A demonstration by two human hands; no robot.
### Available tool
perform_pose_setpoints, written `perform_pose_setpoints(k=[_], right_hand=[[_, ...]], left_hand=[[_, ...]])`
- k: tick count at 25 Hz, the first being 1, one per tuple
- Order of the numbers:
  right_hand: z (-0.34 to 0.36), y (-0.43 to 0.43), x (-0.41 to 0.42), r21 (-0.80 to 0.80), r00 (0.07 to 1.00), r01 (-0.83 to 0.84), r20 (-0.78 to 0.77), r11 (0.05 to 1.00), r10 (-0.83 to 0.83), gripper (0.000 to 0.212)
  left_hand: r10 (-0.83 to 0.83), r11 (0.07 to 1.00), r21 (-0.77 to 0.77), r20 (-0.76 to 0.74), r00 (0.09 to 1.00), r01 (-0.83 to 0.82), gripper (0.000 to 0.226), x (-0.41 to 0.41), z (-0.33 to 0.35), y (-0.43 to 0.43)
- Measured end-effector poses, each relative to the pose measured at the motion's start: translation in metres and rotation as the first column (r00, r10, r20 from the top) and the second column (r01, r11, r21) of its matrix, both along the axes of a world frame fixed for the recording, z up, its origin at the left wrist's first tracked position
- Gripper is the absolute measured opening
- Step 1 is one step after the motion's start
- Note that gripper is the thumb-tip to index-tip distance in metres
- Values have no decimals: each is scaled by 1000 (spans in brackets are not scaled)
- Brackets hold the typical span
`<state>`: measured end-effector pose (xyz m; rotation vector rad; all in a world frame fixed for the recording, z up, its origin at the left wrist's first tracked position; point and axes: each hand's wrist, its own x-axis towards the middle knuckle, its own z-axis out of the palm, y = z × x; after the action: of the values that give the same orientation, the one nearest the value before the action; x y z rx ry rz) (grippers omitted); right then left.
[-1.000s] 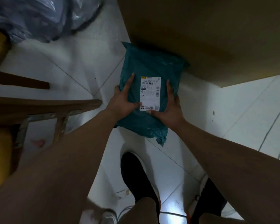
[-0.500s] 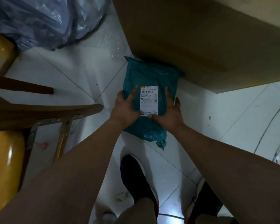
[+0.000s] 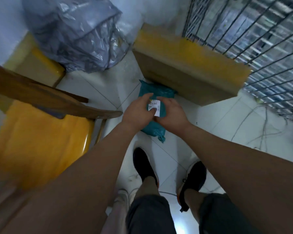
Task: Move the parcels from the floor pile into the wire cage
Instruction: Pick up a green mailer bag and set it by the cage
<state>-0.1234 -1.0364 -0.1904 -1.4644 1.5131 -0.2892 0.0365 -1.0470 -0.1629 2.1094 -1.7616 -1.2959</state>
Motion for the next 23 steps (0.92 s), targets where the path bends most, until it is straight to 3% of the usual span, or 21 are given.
perform_pose_setpoints(k=[11, 17, 23], right_hand=[[282, 12, -91, -35, 988, -124, -93, 992, 121, 61], [372, 33, -179, -66, 991, 93, -94, 993, -99, 49], [420, 48, -244, -167, 948, 290, -81, 942, -306, 45]], left_hand=[[-207, 974, -72, 94, 974, 214, 48, -82, 280, 14], [-325, 940, -102, 35, 945, 327, 45, -175, 371, 9], [-515, 841, -157, 60, 855, 517, 36, -265, 404, -14]])
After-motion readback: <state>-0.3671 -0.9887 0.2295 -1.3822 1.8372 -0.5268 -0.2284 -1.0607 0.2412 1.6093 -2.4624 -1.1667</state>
